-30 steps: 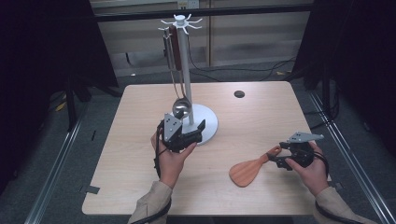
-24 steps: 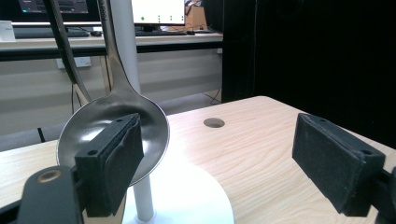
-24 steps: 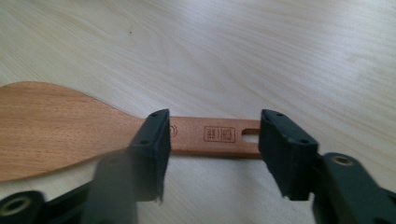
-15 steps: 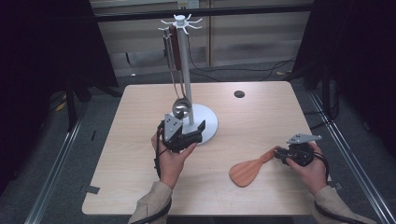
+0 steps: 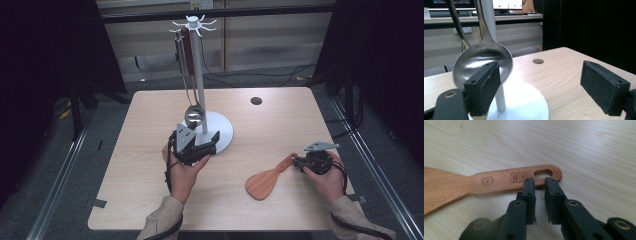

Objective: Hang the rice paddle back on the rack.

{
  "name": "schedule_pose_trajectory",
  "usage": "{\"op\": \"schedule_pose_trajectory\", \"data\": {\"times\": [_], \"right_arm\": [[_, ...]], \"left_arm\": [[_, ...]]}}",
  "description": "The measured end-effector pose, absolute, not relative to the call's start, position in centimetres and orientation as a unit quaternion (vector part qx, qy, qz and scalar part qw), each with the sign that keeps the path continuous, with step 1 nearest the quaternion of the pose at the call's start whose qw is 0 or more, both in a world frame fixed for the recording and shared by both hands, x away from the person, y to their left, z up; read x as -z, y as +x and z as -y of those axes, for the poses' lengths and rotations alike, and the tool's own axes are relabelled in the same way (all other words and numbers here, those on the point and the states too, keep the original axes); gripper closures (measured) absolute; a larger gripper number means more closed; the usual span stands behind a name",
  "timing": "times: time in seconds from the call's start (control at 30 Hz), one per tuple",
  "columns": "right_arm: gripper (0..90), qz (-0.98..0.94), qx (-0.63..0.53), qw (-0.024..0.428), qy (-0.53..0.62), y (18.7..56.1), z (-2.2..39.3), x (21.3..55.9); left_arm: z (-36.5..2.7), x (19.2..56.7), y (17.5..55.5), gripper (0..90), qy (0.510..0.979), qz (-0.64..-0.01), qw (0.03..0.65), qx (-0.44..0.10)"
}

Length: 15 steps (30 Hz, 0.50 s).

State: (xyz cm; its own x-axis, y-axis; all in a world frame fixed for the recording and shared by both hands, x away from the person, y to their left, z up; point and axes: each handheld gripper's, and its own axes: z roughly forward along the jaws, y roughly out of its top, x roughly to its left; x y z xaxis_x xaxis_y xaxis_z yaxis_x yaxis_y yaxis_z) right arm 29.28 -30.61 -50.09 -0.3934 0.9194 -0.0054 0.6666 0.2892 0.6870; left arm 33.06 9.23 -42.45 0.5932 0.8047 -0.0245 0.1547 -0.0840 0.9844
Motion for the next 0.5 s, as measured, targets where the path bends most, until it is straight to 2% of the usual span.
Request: {"op": "schedule_pose_trajectory", "data": {"times": [0.37, 0.5], "right_arm": [[66.4, -0.756, -0.316, 0.215, 0.532, 31.2, 28.8, 50.4], [47.9, -0.745, -0.313, 0.217, 0.547, 32.0, 27.5, 50.5]], "left_arm": [[-9.7, 42.3, 32.9, 15.9, 0.674, -0.357, 0.584, -0.279], [-9.8, 42.2, 32.9, 15.8, 0.677, -0.356, 0.581, -0.279]]}}
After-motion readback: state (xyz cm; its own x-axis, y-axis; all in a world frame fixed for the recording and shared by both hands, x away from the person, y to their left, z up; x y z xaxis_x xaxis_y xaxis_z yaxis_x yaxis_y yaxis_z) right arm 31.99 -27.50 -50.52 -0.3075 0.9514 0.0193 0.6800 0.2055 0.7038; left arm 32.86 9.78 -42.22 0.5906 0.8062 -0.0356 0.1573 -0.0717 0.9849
